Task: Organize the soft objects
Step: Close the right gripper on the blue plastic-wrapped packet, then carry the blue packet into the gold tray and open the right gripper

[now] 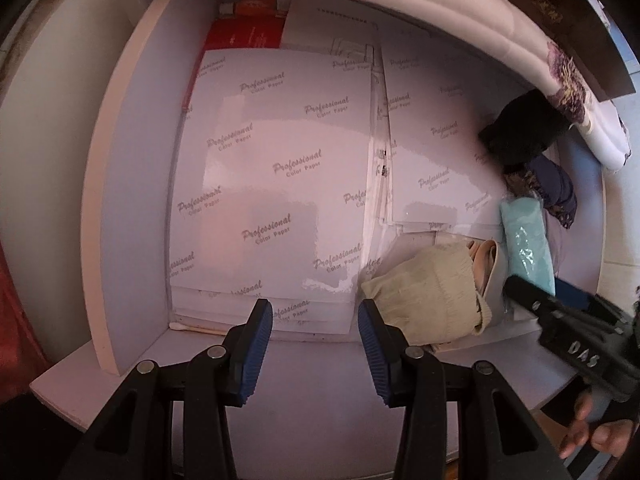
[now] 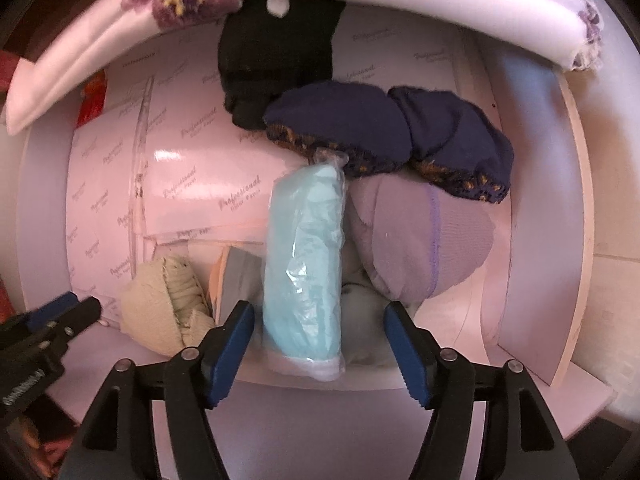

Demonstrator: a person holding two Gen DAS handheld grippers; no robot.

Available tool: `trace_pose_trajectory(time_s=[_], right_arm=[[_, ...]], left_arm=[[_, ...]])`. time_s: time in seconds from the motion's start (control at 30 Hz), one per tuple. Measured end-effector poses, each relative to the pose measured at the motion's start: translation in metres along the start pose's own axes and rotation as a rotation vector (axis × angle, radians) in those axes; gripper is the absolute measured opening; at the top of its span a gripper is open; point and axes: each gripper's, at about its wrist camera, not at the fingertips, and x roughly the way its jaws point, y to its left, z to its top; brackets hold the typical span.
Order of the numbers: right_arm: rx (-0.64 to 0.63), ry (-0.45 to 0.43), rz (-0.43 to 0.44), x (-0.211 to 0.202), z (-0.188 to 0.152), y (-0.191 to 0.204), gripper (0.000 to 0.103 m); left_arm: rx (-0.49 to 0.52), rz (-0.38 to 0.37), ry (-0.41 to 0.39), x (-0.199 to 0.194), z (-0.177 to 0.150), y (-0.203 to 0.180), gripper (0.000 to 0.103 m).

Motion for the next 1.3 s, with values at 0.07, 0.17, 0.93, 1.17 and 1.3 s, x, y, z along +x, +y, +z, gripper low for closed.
trace_pose_trajectory(time_s=[0.07,0.17,0.93,1.17,1.3], right_arm=[[0.005,-0.016,0.001,-0.004,0.003,-0.001,0.068],[-0.006,-0.028,-0.016,-0.007,0.005,0.002,0.068],[-0.087,-0.177,0.081,-0.101,-0.001,0.023,0.025],[-0.152,-0.308,0.139,-0.161,-0.008,0.035,0.025],[-0.158,-0.381,0.165,-0.194,0.003,0.042,0.025]], left_arm=[[0.015,0.001,0.005,0.002,0.000,-0.003,0.045],[0.047,0.005,0.009,0.004,-0.001,-0.010,0.045],[0.127,0.066,0.041,0.018,-0.007,-0.023,0.047],[0.139,0.081,0.038,0.012,-0.012,-0.034,0.049],[0.143,0.082,0.040,0.012,-0.011,-0.035,0.049]])
